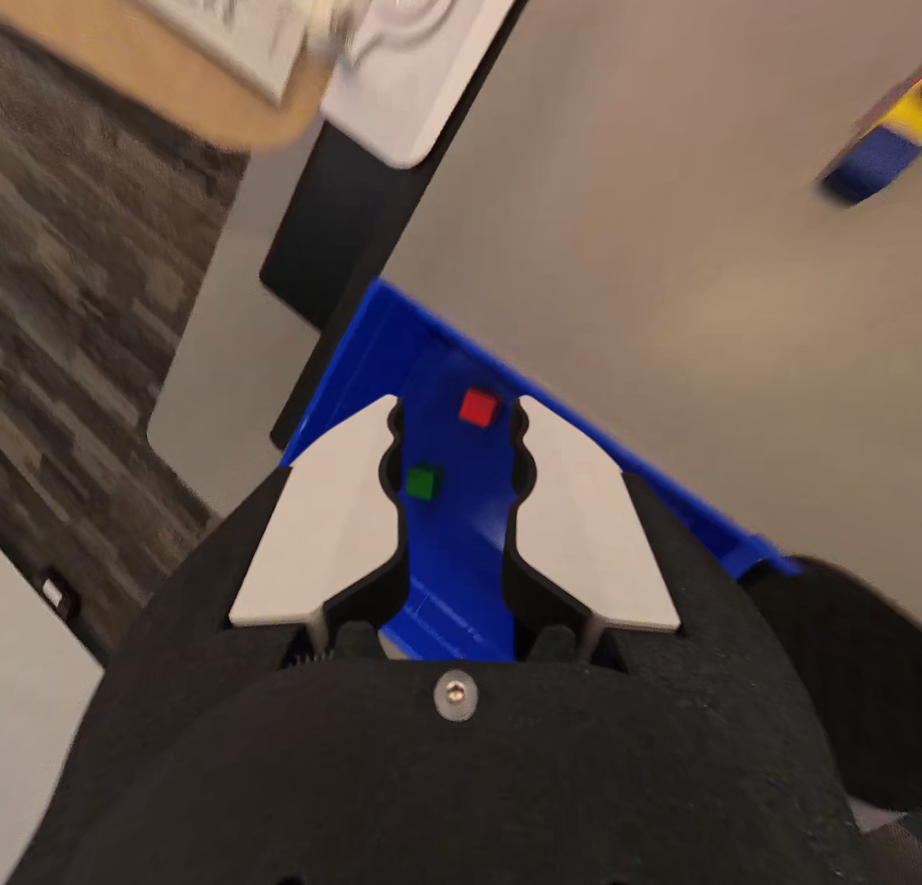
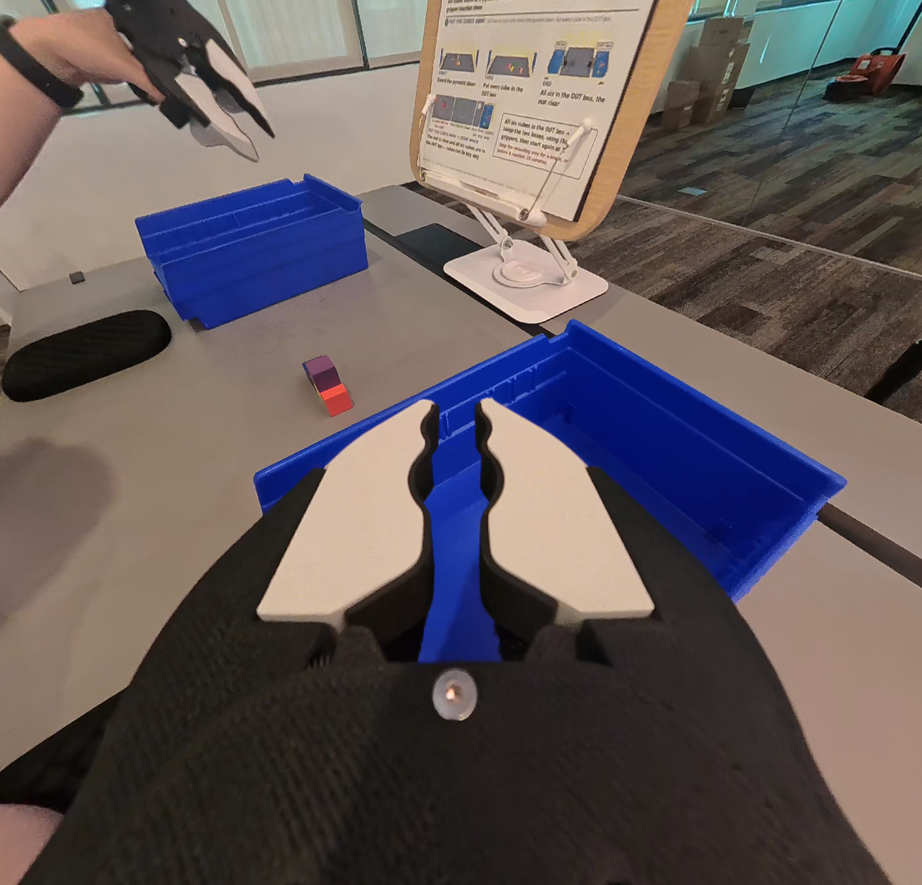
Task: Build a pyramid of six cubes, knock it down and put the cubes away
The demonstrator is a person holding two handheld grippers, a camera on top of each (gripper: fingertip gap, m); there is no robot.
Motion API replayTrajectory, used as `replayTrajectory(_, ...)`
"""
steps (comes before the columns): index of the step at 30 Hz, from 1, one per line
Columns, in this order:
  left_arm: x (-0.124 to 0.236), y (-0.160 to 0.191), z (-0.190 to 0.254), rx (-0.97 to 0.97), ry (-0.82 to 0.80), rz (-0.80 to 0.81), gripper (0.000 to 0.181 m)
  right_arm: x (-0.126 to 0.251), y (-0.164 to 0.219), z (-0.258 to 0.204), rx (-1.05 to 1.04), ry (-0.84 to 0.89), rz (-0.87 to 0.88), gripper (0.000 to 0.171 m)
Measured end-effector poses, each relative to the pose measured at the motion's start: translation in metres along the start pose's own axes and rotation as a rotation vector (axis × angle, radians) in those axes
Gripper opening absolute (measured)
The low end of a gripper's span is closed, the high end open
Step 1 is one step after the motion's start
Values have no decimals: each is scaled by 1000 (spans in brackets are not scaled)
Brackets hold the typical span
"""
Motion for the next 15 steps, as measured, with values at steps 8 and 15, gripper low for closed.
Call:
replayTrajectory(8,-84,107,-32,-74,80,-370,43,-5,2,-1,4,7,-37,14)
replayTrajectory(15,-119,130,-33,-144,82,-454,46,-5,3,-2,12,24,-63,14)
Point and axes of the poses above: each gripper's, where its closed fingertips meet, x back along the fingers, y out of its underside, z = x × y across the jaws, the point moved 9 cm from there along x, back along the fingers, and after that the axes turned 7 degrees about z, right-handed, at the moved point
